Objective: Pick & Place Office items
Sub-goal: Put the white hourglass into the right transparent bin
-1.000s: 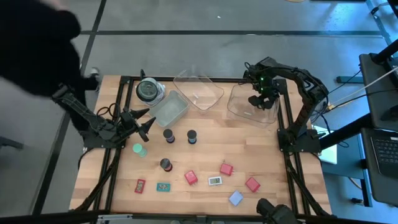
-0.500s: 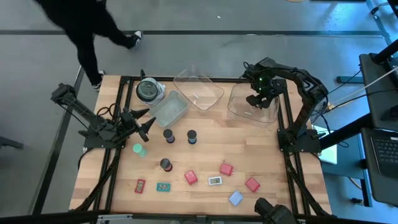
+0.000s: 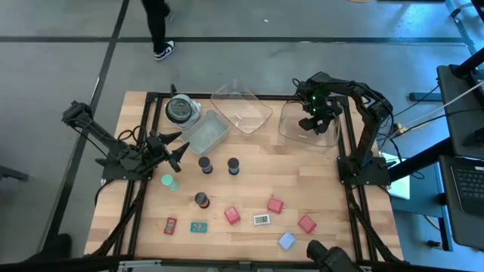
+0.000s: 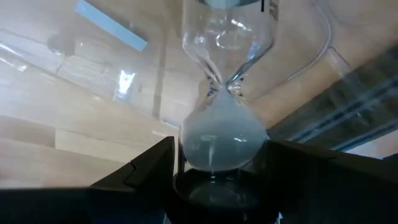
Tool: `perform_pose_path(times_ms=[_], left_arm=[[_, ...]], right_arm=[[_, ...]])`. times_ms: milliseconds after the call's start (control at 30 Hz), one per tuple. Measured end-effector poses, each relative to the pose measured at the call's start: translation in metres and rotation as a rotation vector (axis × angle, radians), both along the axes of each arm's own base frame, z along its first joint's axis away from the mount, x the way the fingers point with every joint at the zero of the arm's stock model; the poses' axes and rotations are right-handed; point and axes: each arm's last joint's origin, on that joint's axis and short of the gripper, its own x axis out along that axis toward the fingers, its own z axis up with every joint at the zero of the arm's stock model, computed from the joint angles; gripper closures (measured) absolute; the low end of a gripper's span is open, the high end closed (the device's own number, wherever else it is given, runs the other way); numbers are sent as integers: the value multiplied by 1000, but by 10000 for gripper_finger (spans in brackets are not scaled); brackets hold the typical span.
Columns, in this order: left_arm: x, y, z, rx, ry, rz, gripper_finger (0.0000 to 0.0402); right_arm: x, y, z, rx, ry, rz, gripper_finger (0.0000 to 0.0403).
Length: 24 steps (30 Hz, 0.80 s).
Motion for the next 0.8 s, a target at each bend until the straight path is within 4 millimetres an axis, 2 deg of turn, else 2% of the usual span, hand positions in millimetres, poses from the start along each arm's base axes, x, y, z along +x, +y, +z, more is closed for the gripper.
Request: perform_pose_path(times_ms=[333, 800], left_arm=[[0, 0, 0, -3, -3, 1, 138], [0, 0, 0, -8, -7, 1, 138]], right_arm=[[-9, 12, 20, 63, 44, 8, 185], [-7, 11, 17, 49, 59, -3, 181]])
